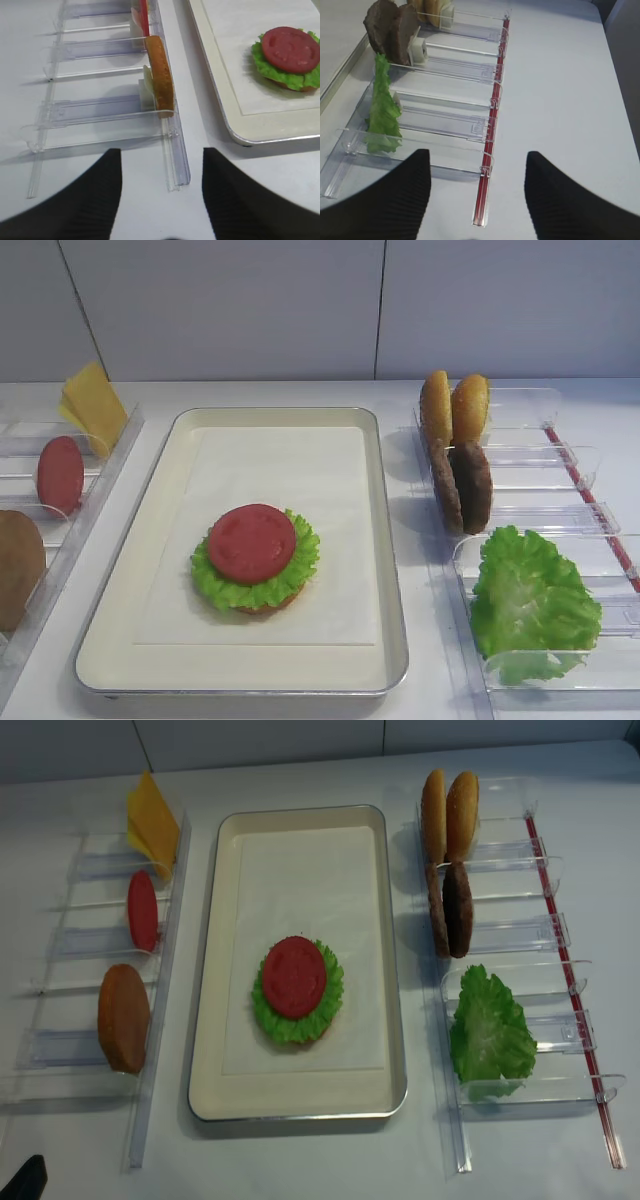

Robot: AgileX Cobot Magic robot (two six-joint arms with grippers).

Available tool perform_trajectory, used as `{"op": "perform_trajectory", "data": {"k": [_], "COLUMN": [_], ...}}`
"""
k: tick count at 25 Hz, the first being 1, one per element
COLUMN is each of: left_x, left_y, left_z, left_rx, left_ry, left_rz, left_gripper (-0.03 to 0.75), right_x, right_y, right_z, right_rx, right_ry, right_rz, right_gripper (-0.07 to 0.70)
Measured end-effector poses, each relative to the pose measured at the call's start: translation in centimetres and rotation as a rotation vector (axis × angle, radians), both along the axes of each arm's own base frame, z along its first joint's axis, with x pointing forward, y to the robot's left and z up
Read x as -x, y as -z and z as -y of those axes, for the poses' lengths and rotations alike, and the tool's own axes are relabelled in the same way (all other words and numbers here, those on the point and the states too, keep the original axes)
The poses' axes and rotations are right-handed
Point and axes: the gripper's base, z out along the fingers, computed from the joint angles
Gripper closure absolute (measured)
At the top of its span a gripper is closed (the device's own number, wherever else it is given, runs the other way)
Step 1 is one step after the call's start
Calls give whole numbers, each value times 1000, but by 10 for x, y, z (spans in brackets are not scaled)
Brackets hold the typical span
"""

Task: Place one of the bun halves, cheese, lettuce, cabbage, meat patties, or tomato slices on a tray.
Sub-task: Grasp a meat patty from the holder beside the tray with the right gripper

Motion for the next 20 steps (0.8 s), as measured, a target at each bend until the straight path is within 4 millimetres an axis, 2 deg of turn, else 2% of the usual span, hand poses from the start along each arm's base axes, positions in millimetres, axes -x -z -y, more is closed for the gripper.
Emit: {"op": "perform_trajectory", "data": {"k": [15, 17, 20], "left_x": [0, 0, 0], "left_y": [0, 0, 0], "left_z": [0, 0, 0], "left_rx": [0, 0, 0], "left_ry": [0, 0, 0], "left_rz": [0, 0, 0], "left_gripper": [356, 356, 356], "right_x": [0, -2, -15], "right_y": [0, -4, -19], "right_z": [0, -3, -8], "right_rx": [-4, -9, -20], "right_ry": [-3, -25, -68], "right_rz": [-1, -13, -56], "right_gripper": [196, 198, 199]}}
